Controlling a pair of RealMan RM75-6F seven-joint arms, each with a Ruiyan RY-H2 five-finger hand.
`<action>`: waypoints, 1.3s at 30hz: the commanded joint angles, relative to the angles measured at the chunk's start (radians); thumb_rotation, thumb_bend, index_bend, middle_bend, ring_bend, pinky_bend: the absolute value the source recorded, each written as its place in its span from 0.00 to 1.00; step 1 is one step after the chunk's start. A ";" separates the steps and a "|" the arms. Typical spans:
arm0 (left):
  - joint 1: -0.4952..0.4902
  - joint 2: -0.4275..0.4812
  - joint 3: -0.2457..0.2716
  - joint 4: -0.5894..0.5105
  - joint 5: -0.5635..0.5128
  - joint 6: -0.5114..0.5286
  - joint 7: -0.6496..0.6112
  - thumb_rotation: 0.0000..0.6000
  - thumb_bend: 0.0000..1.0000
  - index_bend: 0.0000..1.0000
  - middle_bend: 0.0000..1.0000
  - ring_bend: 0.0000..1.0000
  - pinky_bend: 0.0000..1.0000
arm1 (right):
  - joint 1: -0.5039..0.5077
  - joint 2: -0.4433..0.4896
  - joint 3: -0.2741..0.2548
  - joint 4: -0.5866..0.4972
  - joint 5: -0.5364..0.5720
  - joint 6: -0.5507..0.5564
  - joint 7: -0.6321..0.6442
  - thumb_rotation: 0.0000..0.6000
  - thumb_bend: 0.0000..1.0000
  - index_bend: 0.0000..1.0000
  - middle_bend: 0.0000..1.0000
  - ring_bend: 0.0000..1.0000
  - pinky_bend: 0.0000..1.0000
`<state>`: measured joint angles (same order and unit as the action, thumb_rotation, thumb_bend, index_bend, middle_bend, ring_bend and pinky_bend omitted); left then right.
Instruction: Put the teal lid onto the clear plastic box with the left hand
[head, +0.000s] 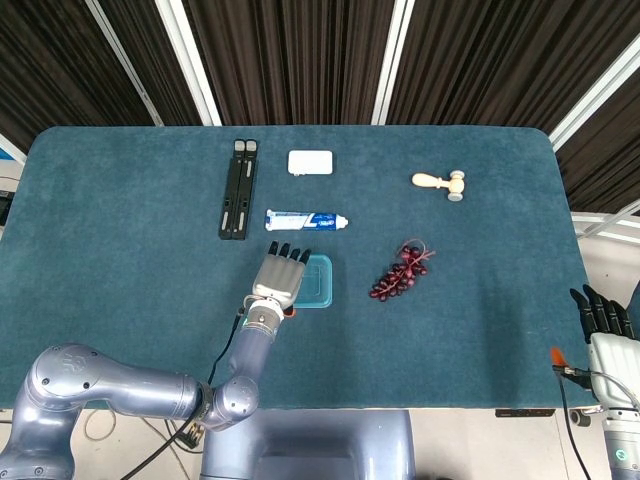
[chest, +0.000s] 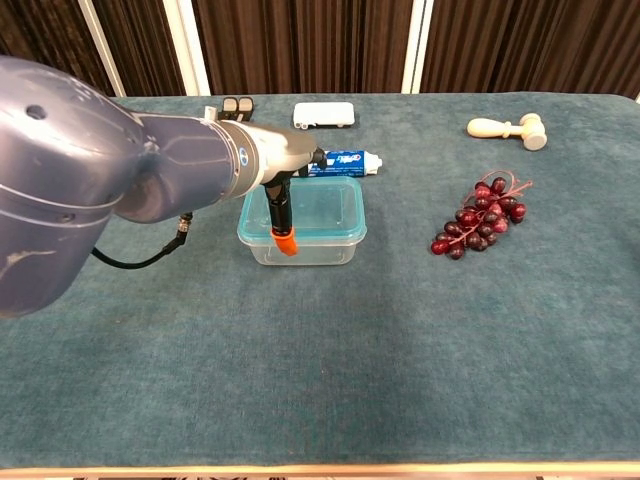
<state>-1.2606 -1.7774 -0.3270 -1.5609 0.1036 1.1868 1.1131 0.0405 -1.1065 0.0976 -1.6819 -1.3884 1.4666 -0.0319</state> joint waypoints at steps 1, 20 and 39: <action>0.000 0.001 0.000 -0.001 0.001 0.000 -0.001 1.00 0.13 0.03 0.09 0.00 0.00 | 0.000 0.000 0.000 0.000 0.000 0.000 0.000 1.00 0.36 0.05 0.00 0.00 0.00; 0.005 0.023 0.023 -0.054 0.055 0.014 -0.004 1.00 0.13 0.00 0.03 0.00 0.00 | -0.001 0.001 0.000 -0.002 0.002 0.000 -0.006 1.00 0.36 0.05 0.00 0.00 0.00; 0.117 0.140 0.142 -0.220 0.491 0.044 -0.198 1.00 0.29 0.28 0.20 0.02 0.00 | -0.003 -0.001 0.004 -0.006 0.010 0.007 -0.014 1.00 0.36 0.05 0.00 0.00 0.00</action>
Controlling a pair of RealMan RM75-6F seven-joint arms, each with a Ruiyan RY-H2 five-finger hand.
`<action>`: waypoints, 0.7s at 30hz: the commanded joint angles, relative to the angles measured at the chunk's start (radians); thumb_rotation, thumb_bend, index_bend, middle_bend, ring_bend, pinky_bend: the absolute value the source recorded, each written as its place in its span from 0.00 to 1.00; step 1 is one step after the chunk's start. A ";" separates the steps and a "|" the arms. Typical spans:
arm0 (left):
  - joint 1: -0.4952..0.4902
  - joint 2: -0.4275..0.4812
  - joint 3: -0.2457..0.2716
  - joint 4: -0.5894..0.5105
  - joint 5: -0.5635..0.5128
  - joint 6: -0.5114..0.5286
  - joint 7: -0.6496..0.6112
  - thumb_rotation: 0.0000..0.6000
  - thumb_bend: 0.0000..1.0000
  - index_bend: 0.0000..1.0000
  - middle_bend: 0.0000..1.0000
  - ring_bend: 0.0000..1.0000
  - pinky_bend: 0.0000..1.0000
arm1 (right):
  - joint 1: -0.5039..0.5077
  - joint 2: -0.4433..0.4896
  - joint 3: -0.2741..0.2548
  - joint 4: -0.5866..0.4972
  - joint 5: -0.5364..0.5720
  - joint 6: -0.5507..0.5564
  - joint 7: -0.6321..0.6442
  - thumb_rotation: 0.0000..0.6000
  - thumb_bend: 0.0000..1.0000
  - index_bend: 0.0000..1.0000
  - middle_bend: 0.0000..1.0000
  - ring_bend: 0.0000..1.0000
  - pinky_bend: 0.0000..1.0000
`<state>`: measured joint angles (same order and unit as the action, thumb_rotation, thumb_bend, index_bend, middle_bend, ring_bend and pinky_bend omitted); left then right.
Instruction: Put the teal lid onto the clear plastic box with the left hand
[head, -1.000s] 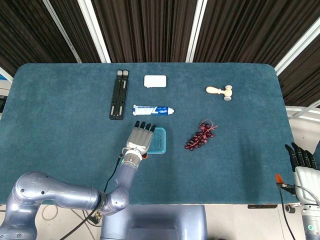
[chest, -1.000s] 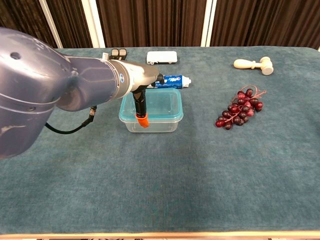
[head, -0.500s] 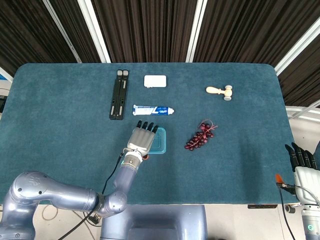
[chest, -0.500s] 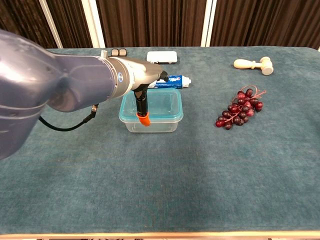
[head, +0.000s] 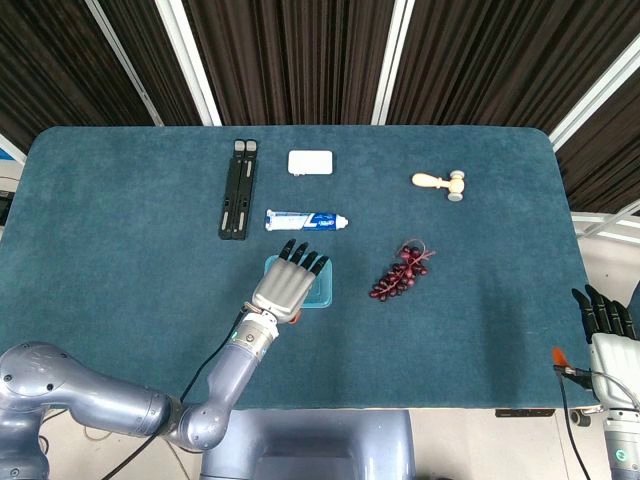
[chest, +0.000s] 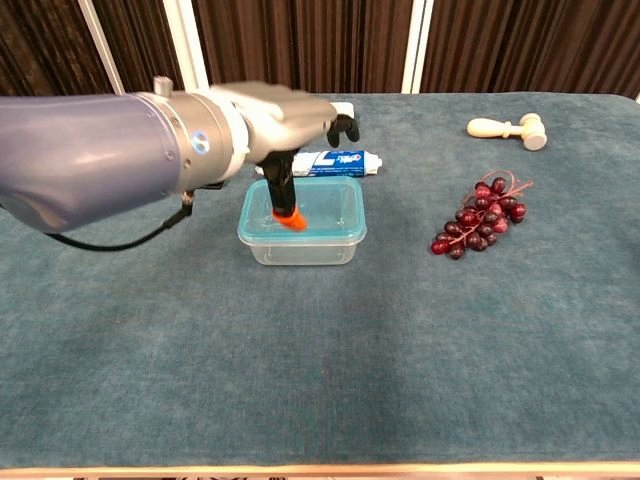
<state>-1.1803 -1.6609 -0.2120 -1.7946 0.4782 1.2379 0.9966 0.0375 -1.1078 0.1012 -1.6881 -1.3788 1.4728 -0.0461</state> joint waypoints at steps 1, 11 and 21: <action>0.047 0.028 0.033 0.024 0.151 -0.018 -0.112 1.00 0.32 0.33 0.21 0.03 0.00 | 0.000 0.000 0.000 0.000 0.000 0.001 0.001 1.00 0.36 0.05 0.00 0.00 0.00; 0.119 0.076 0.059 0.080 0.231 -0.085 -0.257 1.00 0.40 0.51 0.25 0.04 0.00 | -0.001 -0.003 0.001 0.002 0.004 0.000 0.001 1.00 0.36 0.05 0.00 0.00 0.00; 0.169 0.102 0.099 0.085 0.243 -0.120 -0.293 1.00 0.40 0.54 0.28 0.04 0.01 | -0.001 -0.001 0.000 -0.001 0.009 -0.007 0.001 1.00 0.36 0.05 0.00 0.00 0.00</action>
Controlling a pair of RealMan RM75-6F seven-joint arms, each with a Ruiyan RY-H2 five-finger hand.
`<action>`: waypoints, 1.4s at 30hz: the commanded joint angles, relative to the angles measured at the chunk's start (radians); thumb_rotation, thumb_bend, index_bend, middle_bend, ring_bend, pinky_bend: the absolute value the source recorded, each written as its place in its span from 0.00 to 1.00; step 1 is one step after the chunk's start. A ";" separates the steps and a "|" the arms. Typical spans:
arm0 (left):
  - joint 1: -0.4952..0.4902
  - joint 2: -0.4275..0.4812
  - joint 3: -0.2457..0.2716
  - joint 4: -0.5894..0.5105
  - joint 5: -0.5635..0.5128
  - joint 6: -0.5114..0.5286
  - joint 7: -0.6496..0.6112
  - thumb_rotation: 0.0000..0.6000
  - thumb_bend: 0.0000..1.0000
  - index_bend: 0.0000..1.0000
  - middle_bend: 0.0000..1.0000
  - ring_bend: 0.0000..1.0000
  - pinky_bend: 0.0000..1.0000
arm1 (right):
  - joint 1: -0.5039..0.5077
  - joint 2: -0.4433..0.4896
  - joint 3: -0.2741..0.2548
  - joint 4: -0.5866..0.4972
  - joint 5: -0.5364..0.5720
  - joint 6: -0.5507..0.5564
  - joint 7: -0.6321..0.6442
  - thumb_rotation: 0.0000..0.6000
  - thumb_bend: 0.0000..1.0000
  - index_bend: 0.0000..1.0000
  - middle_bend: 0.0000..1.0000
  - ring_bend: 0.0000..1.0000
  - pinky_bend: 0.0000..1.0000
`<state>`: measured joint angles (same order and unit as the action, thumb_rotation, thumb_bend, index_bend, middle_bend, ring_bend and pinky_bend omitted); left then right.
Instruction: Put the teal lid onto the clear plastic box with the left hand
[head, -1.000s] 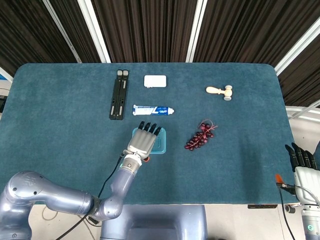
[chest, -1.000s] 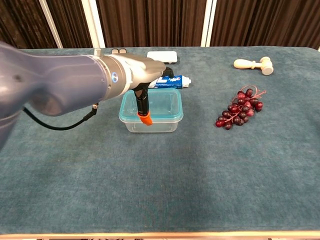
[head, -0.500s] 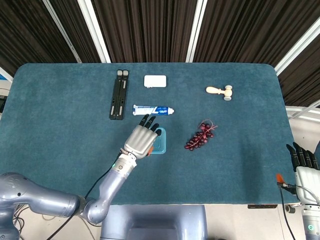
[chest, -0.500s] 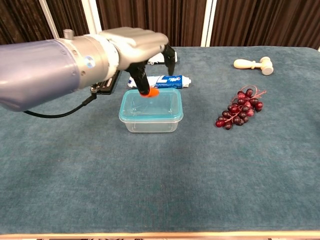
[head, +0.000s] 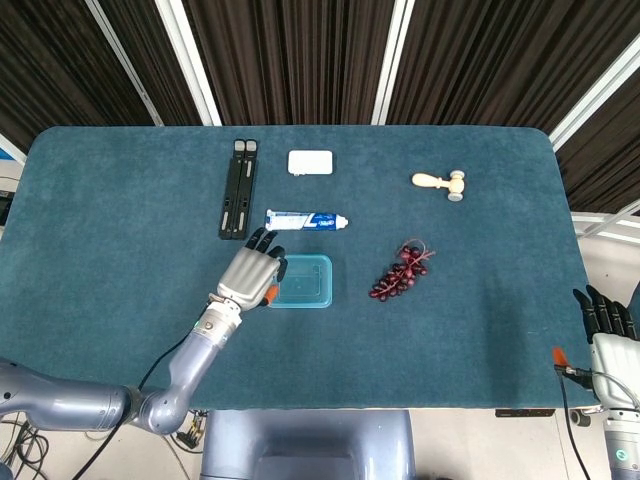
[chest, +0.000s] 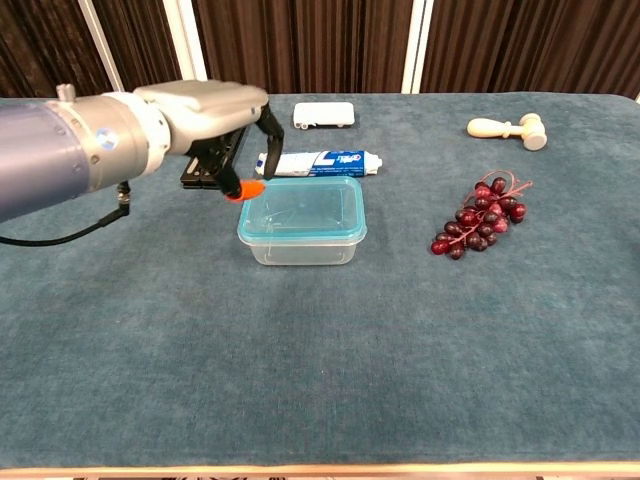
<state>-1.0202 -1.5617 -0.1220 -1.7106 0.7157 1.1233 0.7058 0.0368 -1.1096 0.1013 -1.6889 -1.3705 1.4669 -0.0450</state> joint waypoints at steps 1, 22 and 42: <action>0.012 0.004 0.011 0.002 0.007 -0.007 -0.004 1.00 0.40 0.54 0.29 0.04 0.01 | 0.000 0.001 0.000 -0.001 0.001 -0.001 0.000 1.00 0.36 0.05 0.00 0.00 0.00; 0.025 -0.054 0.004 0.082 0.055 -0.022 0.017 1.00 0.49 0.63 0.41 0.08 0.13 | 0.001 0.007 0.001 -0.009 0.012 -0.012 0.003 1.00 0.36 0.05 0.00 0.00 0.00; 0.031 -0.094 -0.005 0.110 0.052 -0.080 0.001 1.00 0.49 0.63 0.48 0.12 0.14 | 0.001 0.006 0.002 -0.008 0.013 -0.009 0.000 1.00 0.36 0.05 0.00 0.00 0.00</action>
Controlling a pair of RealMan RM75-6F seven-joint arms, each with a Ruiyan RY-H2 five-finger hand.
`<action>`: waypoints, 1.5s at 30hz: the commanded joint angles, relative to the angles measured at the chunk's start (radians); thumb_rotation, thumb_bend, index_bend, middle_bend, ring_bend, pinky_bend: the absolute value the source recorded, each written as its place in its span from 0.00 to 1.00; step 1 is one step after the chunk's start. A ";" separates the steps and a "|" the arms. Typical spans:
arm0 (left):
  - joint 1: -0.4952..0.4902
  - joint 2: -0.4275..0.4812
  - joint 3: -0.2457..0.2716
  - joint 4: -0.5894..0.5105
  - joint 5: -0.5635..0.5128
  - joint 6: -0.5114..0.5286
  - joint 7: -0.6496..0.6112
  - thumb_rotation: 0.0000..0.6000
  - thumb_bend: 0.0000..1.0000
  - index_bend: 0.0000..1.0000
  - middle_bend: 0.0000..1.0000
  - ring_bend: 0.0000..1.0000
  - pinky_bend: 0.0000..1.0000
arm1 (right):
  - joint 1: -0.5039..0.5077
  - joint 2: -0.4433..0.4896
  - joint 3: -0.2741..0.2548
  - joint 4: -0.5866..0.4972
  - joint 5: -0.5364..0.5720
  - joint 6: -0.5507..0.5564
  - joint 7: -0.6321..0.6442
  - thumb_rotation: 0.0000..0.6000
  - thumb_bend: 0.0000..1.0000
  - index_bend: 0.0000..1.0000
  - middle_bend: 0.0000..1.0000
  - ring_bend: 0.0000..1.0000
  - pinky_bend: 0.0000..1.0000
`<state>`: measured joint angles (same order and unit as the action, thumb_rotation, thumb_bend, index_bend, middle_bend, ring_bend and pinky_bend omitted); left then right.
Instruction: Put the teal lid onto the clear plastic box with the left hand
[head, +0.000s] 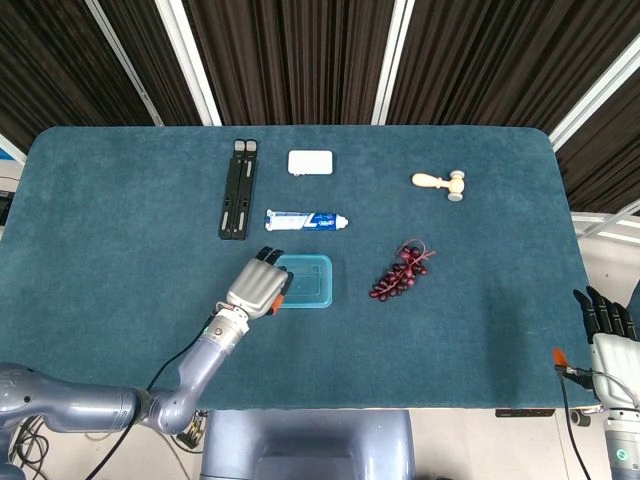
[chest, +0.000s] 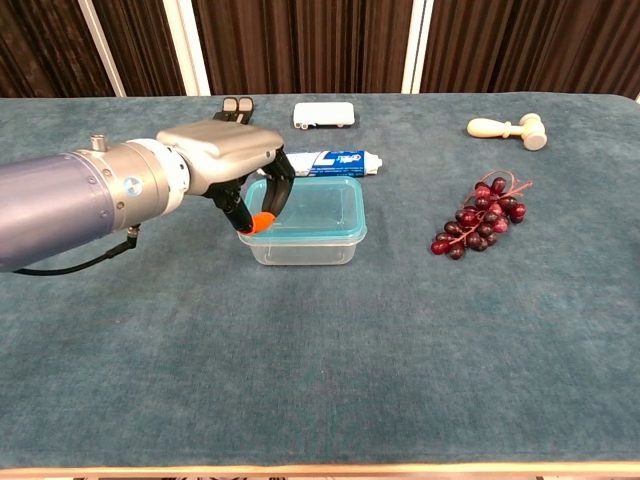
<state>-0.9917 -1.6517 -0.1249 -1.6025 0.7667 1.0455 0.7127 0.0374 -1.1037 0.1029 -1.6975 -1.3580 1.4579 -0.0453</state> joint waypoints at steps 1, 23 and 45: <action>0.003 -0.006 -0.003 0.003 0.003 -0.003 -0.009 1.00 0.49 0.63 0.48 0.12 0.14 | 0.000 0.000 0.000 0.000 0.001 -0.001 0.000 1.00 0.36 0.05 0.00 0.00 0.00; 0.008 -0.033 0.004 0.034 0.014 -0.011 0.012 1.00 0.49 0.63 0.49 0.12 0.14 | 0.000 -0.002 0.001 -0.003 0.006 -0.002 -0.005 1.00 0.36 0.05 0.00 0.00 0.00; -0.067 -0.001 -0.147 0.104 -0.004 -0.066 -0.026 1.00 0.49 0.65 0.53 0.16 0.14 | -0.002 -0.004 0.006 -0.006 0.020 0.000 -0.010 1.00 0.36 0.05 0.00 0.00 0.00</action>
<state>-1.0316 -1.6426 -0.2497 -1.5282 0.7942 1.0121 0.6805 0.0355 -1.1078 0.1088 -1.7036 -1.3379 1.4579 -0.0548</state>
